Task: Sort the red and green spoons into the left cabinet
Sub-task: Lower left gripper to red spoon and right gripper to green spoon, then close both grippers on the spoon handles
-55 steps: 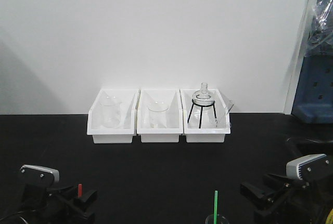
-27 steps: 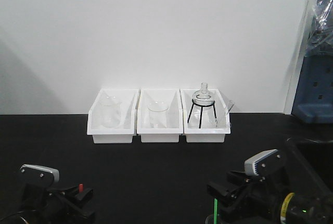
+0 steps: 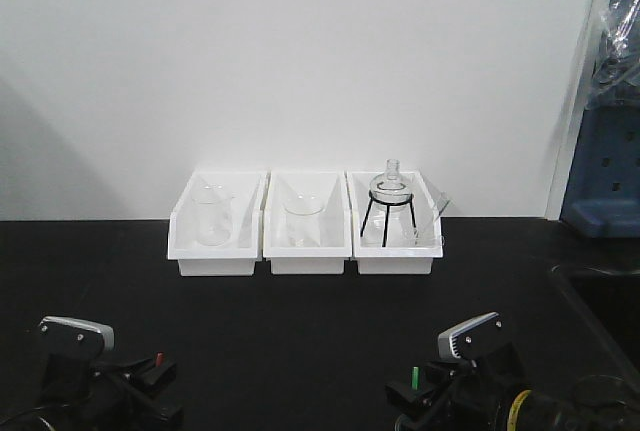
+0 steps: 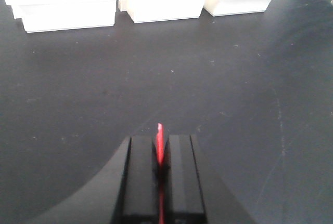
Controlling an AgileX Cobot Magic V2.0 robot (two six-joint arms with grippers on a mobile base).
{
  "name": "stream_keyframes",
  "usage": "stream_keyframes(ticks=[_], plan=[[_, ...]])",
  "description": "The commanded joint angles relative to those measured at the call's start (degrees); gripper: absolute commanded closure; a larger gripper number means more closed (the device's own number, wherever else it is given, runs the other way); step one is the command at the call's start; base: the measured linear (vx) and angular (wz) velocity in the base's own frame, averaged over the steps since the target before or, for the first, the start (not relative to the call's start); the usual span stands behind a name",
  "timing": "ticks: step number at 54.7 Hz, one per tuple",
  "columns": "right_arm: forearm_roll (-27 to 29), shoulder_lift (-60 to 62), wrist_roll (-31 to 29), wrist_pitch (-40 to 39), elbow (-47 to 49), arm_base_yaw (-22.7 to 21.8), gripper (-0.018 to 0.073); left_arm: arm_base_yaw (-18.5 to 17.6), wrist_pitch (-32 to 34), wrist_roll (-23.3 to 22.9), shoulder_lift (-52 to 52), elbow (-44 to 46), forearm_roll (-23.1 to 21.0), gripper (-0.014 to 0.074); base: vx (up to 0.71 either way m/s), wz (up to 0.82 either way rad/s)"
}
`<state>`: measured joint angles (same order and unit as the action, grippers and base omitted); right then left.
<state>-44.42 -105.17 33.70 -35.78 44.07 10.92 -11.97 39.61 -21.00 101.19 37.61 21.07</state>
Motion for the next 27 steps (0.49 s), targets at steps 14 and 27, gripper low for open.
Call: stream_keyframes(ticks=[14,27], plan=[[1.3,1.55,-0.71,-6.65,1.59,0.02,0.0267,-0.21,4.76,-0.48,-2.18,1.49,-0.72,0.0414,0.0,0.0],[1.36,1.55,0.67,-6.48,1.59,0.02,0.0456,-0.21,4.76,-0.48,-2.18,1.49,-0.72,0.0414,0.0,0.0]])
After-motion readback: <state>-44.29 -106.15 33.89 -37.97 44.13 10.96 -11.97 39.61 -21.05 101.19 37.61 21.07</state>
